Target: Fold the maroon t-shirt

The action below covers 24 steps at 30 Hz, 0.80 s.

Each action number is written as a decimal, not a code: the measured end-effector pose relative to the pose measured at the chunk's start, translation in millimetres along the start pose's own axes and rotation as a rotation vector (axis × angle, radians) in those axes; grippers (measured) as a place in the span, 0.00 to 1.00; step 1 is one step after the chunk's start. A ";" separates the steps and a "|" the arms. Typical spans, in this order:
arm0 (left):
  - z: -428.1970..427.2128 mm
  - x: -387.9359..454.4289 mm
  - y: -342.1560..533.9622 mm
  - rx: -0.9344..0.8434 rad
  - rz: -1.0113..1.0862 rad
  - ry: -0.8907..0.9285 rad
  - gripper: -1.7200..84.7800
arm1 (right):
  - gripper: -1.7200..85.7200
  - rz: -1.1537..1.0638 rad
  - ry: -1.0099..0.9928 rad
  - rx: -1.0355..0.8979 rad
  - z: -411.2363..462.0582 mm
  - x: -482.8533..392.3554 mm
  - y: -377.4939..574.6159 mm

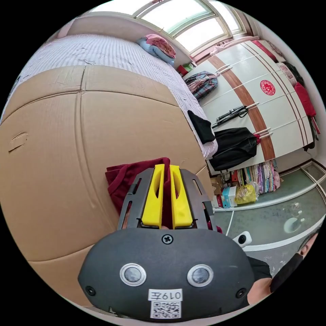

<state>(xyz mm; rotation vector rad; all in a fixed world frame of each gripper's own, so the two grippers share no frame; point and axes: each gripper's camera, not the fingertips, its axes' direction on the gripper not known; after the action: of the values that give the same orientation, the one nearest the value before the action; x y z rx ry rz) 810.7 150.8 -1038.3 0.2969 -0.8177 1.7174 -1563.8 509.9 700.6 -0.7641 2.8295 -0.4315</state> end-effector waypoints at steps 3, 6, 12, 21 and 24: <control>72.4 25.8 -17.8 -0.070 0.011 -0.045 0.04 | 0.04 0.171 0.005 -0.011 -41.9 15.5 -32.6; 130.9 43.0 -29.5 -0.120 0.022 -0.091 0.04 | 0.04 0.291 0.022 -0.027 -77.0 21.5 -63.1; 203.0 60.9 -47.1 -0.170 0.019 -0.147 0.04 | 0.04 0.448 -0.023 -0.023 -142.6 3.9 -132.6; 264.5 71.5 -61.0 -0.211 -0.026 -0.130 0.04 | 0.04 0.714 -0.192 0.017 -236.0 -20.5 -225.6; 278.5 75.4 -62.6 -0.212 -0.031 -0.124 0.04 | 0.04 0.751 -0.213 0.024 -262.6 -33.4 -252.5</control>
<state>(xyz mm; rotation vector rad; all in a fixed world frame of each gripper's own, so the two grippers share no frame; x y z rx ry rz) 785.5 31.3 -769.5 0.2719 -1.0714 1.5793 -1482.7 378.9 1032.4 0.2648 2.6383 -0.2353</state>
